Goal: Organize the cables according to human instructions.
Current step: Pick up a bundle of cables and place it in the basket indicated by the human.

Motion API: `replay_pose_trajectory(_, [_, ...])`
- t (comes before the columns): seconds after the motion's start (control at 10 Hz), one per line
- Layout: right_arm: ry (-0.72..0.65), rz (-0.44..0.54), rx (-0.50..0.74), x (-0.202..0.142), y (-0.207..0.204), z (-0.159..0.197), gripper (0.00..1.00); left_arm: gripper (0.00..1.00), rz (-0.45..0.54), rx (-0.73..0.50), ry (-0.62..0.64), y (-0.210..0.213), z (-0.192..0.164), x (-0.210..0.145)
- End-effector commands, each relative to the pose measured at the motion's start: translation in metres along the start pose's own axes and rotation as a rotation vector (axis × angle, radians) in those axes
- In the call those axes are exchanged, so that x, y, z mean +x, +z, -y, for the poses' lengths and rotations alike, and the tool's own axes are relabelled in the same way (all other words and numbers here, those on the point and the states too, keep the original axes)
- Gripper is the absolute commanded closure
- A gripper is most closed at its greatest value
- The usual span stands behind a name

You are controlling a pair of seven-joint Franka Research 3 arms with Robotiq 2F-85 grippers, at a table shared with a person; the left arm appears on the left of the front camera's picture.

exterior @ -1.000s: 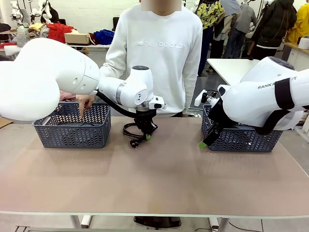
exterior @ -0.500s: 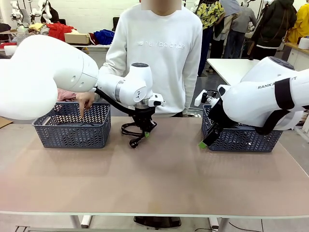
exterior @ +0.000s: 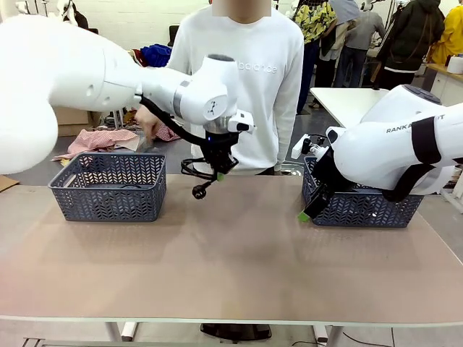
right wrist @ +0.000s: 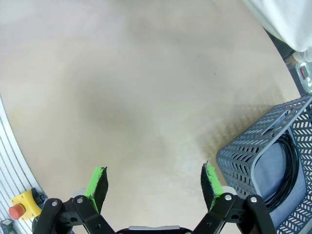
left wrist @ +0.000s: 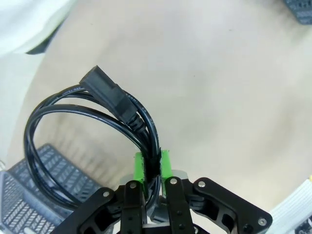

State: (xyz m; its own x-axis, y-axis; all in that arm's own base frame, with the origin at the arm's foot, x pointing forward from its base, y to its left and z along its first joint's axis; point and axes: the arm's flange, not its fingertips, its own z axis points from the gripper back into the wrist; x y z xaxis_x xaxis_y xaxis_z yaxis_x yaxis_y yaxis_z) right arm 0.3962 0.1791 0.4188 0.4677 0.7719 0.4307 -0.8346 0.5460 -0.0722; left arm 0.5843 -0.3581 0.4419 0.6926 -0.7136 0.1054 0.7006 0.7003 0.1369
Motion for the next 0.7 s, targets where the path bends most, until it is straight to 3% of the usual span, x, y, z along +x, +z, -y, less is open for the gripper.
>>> replay_pose_trajectory(0.0, [0.001, -0.004, -0.006, 0.001, 0.001, 0.001, 0.00, 1.00, -0.010, 0.028, -0.075, 0.028, -0.012, -0.007])
replay_pose_trajectory(0.6, [0.001, -0.004, -0.006, 0.001, 0.001, 0.001, 0.00, 1.00, 0.045, -0.029, -0.372, 0.086, -0.077, -0.067])
